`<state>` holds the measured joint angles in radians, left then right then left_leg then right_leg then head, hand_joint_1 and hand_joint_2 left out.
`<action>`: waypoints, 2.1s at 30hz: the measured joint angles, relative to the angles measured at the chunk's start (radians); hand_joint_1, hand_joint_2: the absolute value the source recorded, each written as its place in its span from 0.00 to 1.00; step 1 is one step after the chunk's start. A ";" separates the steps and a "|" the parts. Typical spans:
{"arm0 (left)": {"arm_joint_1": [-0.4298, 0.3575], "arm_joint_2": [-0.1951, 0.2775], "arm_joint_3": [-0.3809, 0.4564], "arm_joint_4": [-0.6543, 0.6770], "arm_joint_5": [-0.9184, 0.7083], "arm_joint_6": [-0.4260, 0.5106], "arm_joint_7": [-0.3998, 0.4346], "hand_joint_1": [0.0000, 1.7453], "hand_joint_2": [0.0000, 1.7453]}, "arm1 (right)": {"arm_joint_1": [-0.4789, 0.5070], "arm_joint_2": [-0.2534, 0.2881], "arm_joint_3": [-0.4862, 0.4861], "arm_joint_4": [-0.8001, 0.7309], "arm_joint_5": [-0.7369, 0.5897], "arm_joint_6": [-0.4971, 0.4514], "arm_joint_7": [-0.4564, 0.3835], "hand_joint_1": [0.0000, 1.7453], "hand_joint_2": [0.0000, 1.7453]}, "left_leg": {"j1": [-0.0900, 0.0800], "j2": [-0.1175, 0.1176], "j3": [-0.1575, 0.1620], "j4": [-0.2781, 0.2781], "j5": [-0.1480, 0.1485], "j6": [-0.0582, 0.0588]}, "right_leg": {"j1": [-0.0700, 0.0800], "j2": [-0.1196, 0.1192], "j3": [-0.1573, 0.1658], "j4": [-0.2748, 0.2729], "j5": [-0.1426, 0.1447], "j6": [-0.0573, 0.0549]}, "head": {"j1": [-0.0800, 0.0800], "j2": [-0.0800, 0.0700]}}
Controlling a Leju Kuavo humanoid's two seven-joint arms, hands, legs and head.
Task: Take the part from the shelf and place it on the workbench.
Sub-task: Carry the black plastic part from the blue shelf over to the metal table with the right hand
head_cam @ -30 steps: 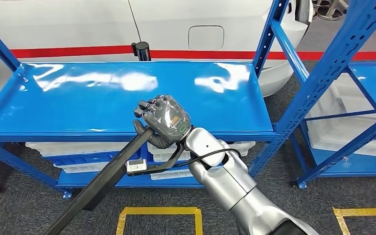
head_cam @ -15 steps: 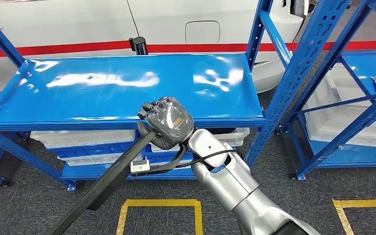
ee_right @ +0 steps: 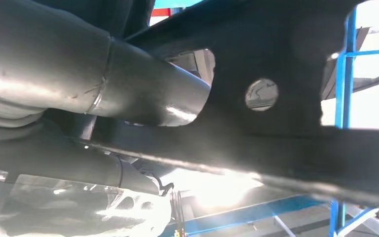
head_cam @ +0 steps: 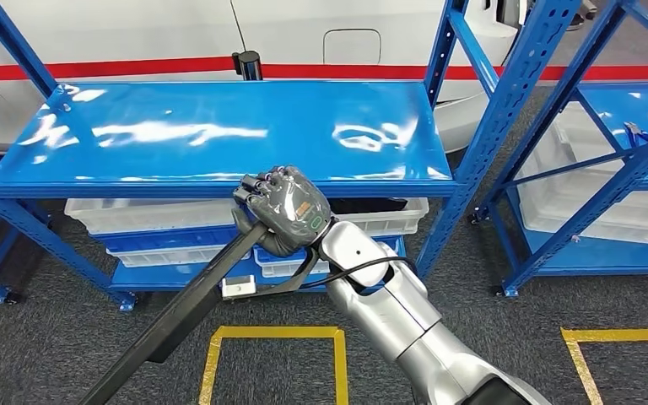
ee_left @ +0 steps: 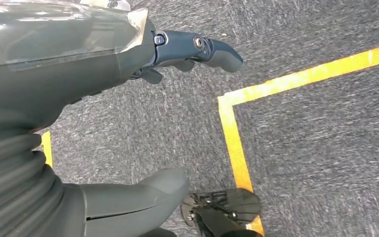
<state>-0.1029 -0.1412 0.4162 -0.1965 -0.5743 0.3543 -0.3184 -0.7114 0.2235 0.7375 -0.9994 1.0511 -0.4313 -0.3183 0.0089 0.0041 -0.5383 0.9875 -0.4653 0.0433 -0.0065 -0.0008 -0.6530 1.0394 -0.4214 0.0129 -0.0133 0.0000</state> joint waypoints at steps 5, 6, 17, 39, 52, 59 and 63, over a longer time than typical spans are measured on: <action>-0.002 -0.006 0.001 0.000 0.000 0.000 0.003 0.00 1.00 | 0.002 -0.005 -0.003 0.011 0.000 -0.005 -0.001 1.00 0.00 | 0.000 0.006 -0.079 -0.004 0.067 0.007 | -0.006 0.000 -0.060 0.259 -0.142 0.006 | 0.006 0.000; -0.002 -0.006 0.001 0.000 0.000 0.000 0.003 0.00 1.00 | 0.003 -0.006 -0.003 0.013 0.000 -0.005 -0.001 1.00 0.00 | 0.000 0.007 -0.095 -0.003 0.079 0.005 | -0.007 0.000 -0.035 0.246 -0.125 0.017 | 0.006 0.000; 0.001 -0.007 0.004 0.000 -0.005 -0.002 0.003 0.00 1.00 | -0.002 0.002 -0.003 0.019 0.001 -0.014 -0.001 1.00 0.00 | 0.012 -0.002 -0.205 0.131 0.001 -0.056 | -0.014 -0.004 0.138 -0.064 -0.061 -0.040 | -0.003 0.000; 0.004 -0.006 0.008 0.000 -0.033 -0.009 -0.004 0.00 1.00 | -0.068 -0.102 -0.162 0.098 0.103 -0.030 0.074 1.00 0.00 | -0.001 0.002 -0.111 0.009 0.085 0.003 | -0.005 -0.002 0.091 0.064 -0.088 0.028 | 0.009 0.000; 0.013 0.001 0.008 0.000 -0.049 -0.015 -0.006 0.00 1.00 | -0.058 -0.143 -0.201 0.112 0.109 -0.038 0.082 1.00 0.00 | 0.012 -0.002 -0.165 0.233 -0.048 -0.046 | -0.010 -0.002 0.072 -0.027 -0.032 -0.020 | 0.005 0.000; 0.008 -0.001 0.008 0.000 -0.054 -0.013 -0.002 0.00 1.00 | -0.048 -0.157 -0.213 0.103 0.114 -0.044 0.088 1.00 0.00 | 0.000 -0.010 -0.054 0.056 -0.001 -0.016 | -0.005 -0.001 0.044 -0.011 -0.012 0.016 | 0.006 0.000; 0.003 -0.005 0.008 0.000 -0.063 -0.013 0.006 0.00 1.00 | -0.035 -0.169 -0.224 0.101 0.122 -0.051 0.093 1.00 0.00 | 0.001 -0.007 -0.076 0.037 0.035 0.018 | -0.006 0.000 -0.018 0.128 -0.110 0.010 | 0.011 0.000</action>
<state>-0.1001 -0.1459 0.4242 -0.1968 -0.6375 0.3409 -0.3125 -0.7462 0.0540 0.5131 -0.8982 1.1731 -0.4827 -0.2257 0.0095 -0.0024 -0.6141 1.0244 -0.4306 0.0611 -0.0123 -0.0003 -0.6710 1.1676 -0.5317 0.0226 -0.0028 0.0000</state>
